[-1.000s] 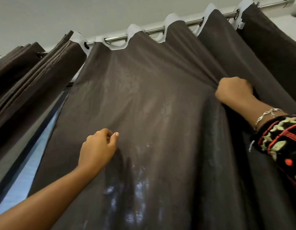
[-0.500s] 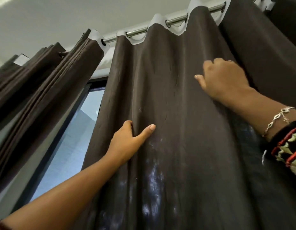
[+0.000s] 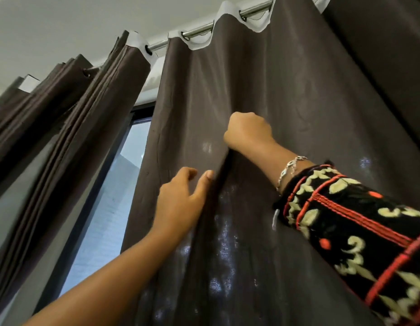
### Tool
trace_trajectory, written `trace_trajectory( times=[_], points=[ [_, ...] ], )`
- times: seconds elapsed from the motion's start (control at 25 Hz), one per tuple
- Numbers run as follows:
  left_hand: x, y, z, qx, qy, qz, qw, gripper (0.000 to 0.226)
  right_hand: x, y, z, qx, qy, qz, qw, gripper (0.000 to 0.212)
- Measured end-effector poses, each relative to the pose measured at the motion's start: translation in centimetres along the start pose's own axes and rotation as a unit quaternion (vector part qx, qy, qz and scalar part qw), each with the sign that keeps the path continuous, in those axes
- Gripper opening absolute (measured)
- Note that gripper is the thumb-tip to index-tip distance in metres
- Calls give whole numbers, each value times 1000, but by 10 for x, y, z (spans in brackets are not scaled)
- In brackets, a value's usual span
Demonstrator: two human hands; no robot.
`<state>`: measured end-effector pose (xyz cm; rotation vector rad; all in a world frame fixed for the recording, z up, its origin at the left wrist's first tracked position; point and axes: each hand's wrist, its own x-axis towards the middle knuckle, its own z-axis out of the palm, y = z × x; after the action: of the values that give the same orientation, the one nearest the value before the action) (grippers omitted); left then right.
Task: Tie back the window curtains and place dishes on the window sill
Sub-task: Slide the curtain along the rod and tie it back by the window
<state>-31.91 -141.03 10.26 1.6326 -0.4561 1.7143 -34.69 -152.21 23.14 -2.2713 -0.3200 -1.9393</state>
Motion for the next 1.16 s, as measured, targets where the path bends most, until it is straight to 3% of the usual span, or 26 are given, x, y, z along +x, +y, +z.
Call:
trace_trajectory(
  times=[0.12,0.24,0.32,0.44,0.56,0.64,0.68,0.76,0.84,1.04,1.16],
  points=[
    [9,-26,-21,82,109,-38,990,50,-6,36,-19,-78,31,3,996,25],
    [16,-51,-34,119,100,-138,978,67,-8,79,-43,-145,65,20,987,19],
    [16,-57,-31,33,30,-196,980,74,-9,108,-52,-168,58,42,983,14],
    [12,-26,-11,-130,-74,-172,974,72,-17,143,-62,-164,34,65,984,18],
    [14,31,3,-313,-116,-196,922,73,-25,154,-68,-118,16,46,992,54],
    [18,53,5,-354,-144,-186,905,70,-30,156,-73,-79,15,23,996,63],
    [18,58,10,-319,-134,-164,924,56,-33,157,-77,-64,16,6,998,64],
    [18,57,22,-117,-77,-114,984,20,-43,159,-86,-38,27,-35,998,62],
    [9,60,35,28,-61,-69,995,17,-54,164,-95,-14,44,-67,997,59],
    [-24,91,76,-35,-64,-12,997,15,-79,190,-104,-23,39,-88,995,53],
    [-22,130,103,-106,-50,-55,992,38,-89,217,-108,-50,31,-82,995,49]
  ],
)
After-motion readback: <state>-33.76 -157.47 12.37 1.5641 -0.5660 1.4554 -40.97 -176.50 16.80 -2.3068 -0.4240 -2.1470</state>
